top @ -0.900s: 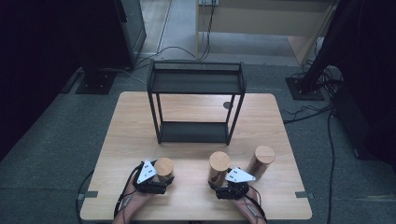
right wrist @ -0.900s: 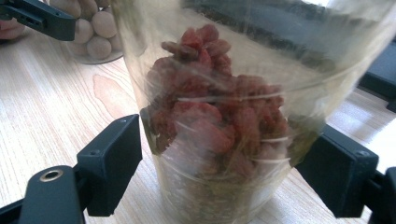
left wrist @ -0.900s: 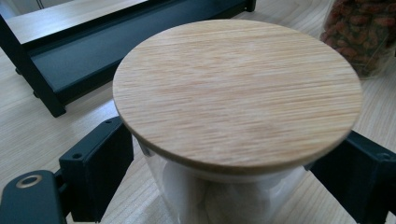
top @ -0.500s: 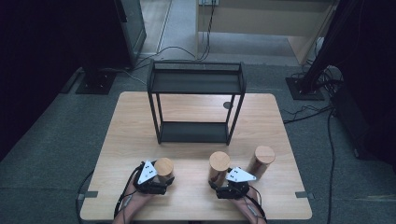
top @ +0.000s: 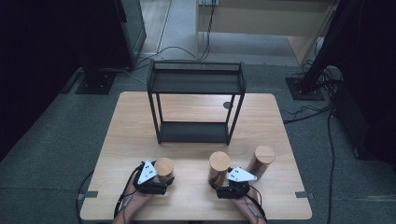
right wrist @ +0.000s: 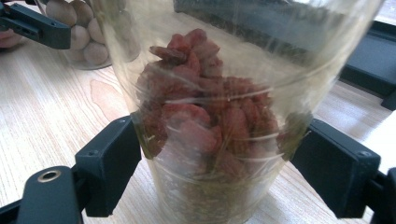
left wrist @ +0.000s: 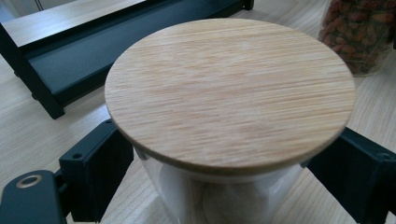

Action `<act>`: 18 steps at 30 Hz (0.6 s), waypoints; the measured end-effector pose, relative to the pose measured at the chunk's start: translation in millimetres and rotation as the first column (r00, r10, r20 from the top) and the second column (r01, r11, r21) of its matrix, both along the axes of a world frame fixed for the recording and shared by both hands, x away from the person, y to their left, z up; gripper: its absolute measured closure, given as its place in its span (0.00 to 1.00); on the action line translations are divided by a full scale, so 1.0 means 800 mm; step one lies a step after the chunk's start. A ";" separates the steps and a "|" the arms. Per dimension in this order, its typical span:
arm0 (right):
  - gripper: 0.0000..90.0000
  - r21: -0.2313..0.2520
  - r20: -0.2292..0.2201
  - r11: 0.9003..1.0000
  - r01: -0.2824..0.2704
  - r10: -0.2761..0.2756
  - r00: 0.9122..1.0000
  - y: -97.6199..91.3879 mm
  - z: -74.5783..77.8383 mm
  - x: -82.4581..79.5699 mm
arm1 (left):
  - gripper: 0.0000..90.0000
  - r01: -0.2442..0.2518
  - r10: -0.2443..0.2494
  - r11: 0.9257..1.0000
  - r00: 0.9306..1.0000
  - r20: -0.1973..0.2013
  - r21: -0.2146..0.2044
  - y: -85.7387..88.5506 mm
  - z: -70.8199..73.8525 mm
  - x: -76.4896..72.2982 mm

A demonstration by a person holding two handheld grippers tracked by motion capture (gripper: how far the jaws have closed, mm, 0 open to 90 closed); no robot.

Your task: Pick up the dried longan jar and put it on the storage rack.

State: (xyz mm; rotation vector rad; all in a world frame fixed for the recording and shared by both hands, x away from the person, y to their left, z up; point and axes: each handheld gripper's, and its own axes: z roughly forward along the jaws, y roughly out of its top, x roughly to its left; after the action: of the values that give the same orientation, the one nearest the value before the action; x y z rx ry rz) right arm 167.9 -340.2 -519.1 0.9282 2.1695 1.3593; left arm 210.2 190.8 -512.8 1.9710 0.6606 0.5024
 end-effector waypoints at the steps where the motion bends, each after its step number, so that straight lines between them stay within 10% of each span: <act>1: 0.19 0.001 0.000 1.000 0.000 0.000 1.000 0.000 0.000 0.000 | 0.11 -0.001 0.001 1.000 1.000 -0.001 -0.001 0.000 0.000 0.000; 18: 0.19 0.004 0.000 1.000 0.003 -0.003 1.000 -0.001 0.000 0.000 | 0.19 -0.004 0.004 1.000 1.000 0.002 0.004 -0.001 0.000 -0.001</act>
State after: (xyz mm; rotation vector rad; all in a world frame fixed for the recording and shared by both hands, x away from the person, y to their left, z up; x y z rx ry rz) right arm 168.1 -340.9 -519.4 0.9333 2.1652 1.3629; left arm 209.7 190.1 -512.6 1.9726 0.6627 0.5080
